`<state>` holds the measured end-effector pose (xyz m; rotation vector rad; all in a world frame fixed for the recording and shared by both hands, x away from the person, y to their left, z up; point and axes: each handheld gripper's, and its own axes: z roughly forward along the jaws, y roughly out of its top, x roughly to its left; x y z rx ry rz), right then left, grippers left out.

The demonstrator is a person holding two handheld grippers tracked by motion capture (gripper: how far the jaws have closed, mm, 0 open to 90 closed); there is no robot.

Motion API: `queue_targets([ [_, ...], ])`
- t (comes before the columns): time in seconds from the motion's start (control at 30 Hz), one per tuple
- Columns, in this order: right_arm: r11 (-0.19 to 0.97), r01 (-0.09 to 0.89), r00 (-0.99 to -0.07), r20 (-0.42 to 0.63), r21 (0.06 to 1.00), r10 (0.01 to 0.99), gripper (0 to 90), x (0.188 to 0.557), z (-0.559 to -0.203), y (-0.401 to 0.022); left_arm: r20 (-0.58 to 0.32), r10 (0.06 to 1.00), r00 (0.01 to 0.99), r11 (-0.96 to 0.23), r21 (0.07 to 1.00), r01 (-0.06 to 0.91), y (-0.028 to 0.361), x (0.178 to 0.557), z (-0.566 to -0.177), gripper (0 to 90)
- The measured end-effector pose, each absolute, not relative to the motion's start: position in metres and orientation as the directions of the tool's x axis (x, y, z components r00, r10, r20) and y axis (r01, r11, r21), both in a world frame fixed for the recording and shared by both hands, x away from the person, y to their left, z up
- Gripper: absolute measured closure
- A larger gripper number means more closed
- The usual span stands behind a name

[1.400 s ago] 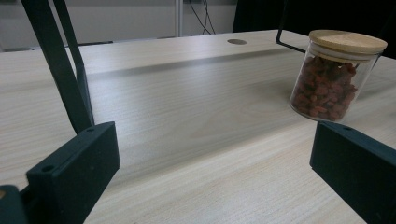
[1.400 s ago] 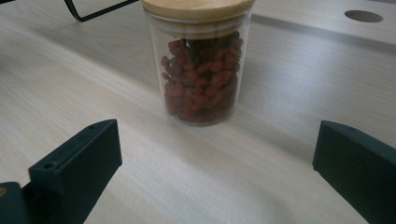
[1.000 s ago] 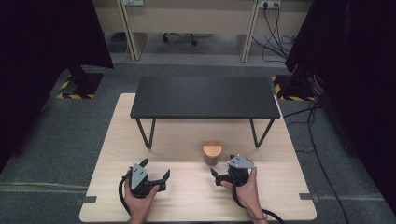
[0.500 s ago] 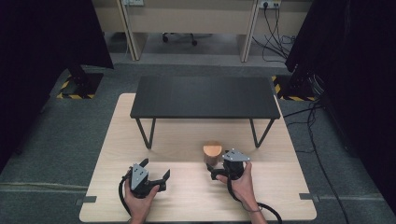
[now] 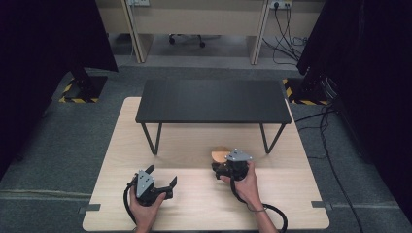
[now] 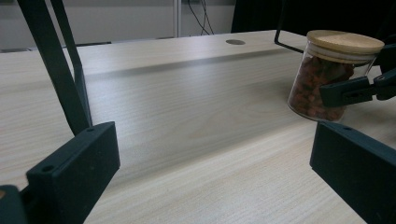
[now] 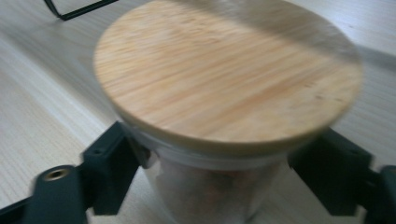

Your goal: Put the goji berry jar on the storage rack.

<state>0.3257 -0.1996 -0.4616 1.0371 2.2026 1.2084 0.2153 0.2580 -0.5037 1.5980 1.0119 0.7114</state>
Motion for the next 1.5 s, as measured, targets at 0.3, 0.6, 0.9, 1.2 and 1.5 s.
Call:
queue_targets([
  [0.3,0.346,0.4,-0.63,-0.02,0.849,0.777,25.7,0.324,-0.462,-0.198,-0.054,0.885,0.463,-0.072,0.965,0.251,0.258,0.216,-0.504,0.7],
  [0.6,0.305,0.371,-0.559,-0.052,0.877,0.828,25.7,0.287,-0.453,-0.187,-0.053,0.885,0.463,-0.073,0.965,0.251,0.258,0.216,-0.504,0.7],
  [0.9,0.23,0.423,-0.428,-0.03,0.877,0.903,25.7,0.254,-0.426,-0.175,-0.051,0.885,0.463,-0.075,0.966,0.249,0.258,0.215,-0.504,0.7],
  [1.2,0.179,0.443,-0.392,0.01,0.879,0.92,25.7,0.243,-0.414,-0.177,-0.05,0.885,0.462,-0.075,0.966,0.249,0.258,0.215,-0.504,0.7],
  [1.5,0.161,0.394,-0.395,0.008,0.905,0.919,25.7,0.234,-0.377,-0.184,-0.048,0.885,0.462,-0.077,0.966,0.248,0.257,0.215,-0.504,0.7],
])
